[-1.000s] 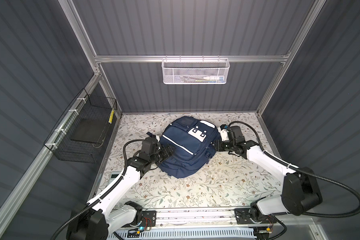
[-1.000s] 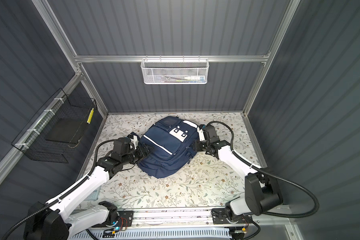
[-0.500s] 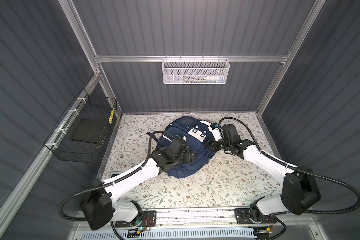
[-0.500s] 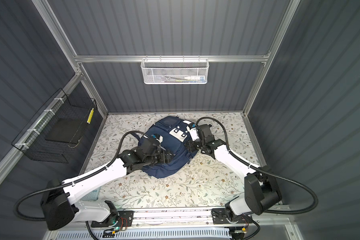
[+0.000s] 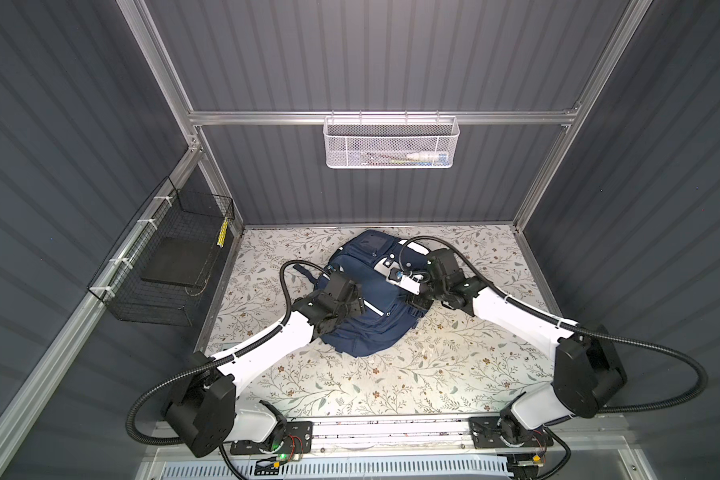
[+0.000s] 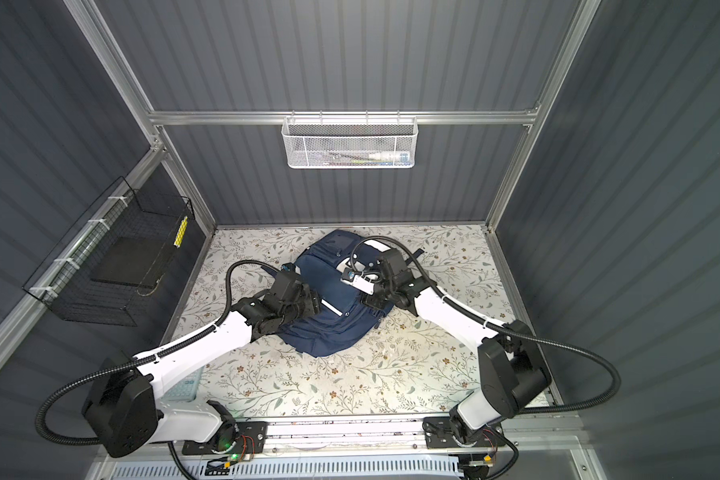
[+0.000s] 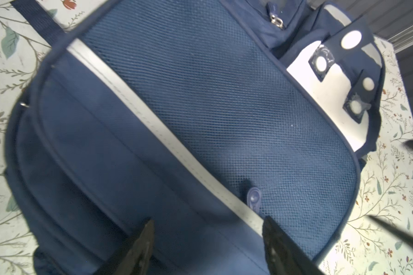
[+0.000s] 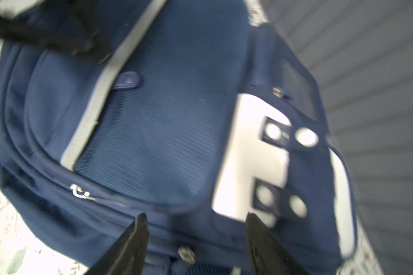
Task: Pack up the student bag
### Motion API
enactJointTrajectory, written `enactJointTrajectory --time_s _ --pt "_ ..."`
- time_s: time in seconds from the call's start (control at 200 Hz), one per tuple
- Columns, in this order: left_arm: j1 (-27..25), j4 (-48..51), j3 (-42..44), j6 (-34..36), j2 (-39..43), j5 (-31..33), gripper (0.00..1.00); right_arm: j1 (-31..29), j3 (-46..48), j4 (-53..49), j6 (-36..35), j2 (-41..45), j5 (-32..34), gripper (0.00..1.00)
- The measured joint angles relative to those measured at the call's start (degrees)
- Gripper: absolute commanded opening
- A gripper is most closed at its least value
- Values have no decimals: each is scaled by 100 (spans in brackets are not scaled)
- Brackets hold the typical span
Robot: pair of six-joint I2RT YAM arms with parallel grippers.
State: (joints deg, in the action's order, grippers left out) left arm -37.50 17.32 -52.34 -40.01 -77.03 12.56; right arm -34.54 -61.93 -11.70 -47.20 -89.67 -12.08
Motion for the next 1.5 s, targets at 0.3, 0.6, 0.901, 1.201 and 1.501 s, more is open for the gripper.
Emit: enactJointTrajectory --time_s 0.3,0.6,0.901,1.201,1.501 --pt "470 2 437 63 498 -337 71 -382 48 402 -1405 -306 535 53" --pt "638 -575 876 -125 428 -973 89 -173 44 599 -1781 -520 675 59" --pt "866 -841 603 83 -144 -866 42 81 227 575 -1862 -190 841 64" --pt "1545 -905 315 249 -352 -1058 37 -391 358 881 -2085 -428 831 45" --pt "2361 -737 -243 782 -422 -1493 38 -579 -411 343 -1963 -1025 527 0"
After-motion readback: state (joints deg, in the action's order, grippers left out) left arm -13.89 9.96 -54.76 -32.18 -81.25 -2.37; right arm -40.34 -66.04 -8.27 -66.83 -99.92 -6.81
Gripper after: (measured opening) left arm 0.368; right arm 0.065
